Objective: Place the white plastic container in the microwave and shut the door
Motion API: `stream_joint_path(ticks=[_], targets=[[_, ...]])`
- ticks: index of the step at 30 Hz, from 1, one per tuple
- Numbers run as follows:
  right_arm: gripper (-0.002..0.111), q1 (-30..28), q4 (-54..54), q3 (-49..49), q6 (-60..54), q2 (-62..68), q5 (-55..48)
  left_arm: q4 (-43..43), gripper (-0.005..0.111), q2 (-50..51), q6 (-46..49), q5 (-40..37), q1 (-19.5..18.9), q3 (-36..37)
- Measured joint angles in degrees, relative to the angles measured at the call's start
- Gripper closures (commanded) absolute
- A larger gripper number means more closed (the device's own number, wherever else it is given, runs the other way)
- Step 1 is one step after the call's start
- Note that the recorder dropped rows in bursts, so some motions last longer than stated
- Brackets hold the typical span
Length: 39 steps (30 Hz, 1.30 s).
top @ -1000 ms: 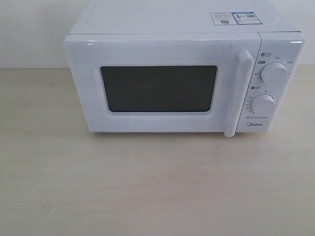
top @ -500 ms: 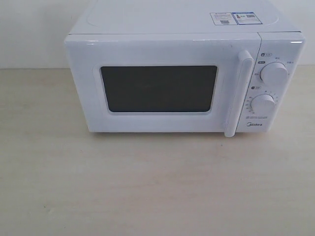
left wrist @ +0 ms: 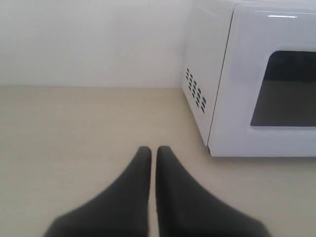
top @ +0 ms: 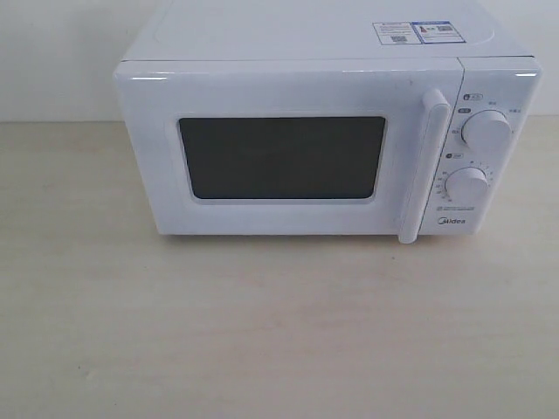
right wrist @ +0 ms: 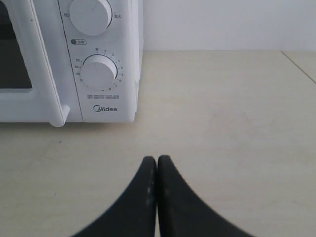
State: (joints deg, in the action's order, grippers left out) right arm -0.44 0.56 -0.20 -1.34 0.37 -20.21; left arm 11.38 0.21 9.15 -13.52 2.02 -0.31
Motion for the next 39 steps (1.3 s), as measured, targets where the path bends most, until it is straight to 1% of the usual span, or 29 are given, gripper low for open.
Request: stream_joint_path(ticks=[7, 14, 21, 24, 39], targets=[[0.108, 0.0, 0.0, 0.0, 0.0, 0.0, 0.0, -2.9, 0.102, 0.0, -0.8, -2.0, 0.0, 0.1], [0.108, 0.0, 0.0, 0.0, 0.0, -0.1, 0.0, -2.6, 0.102, 0.0, -1.2, -2.8, 0.0, 0.1], [0.108, 0.0, 0.0, 0.0, 0.0, -0.1, 0.0, -2.5, 0.102, 0.0, -6.6, -3.1, 0.0, 0.1], [0.108, 0.0, 0.0, 0.0, 0.0, -0.1, 0.0, -2.5, 0.102, 0.0, -7.5, -3.2, 0.0, 0.1], [0.108, 0.0, 0.0, 0.0, 0.0, -0.1, 0.0, -4.3, 0.102, 0.0, -7.6, -3.2, 0.0, 0.1]])
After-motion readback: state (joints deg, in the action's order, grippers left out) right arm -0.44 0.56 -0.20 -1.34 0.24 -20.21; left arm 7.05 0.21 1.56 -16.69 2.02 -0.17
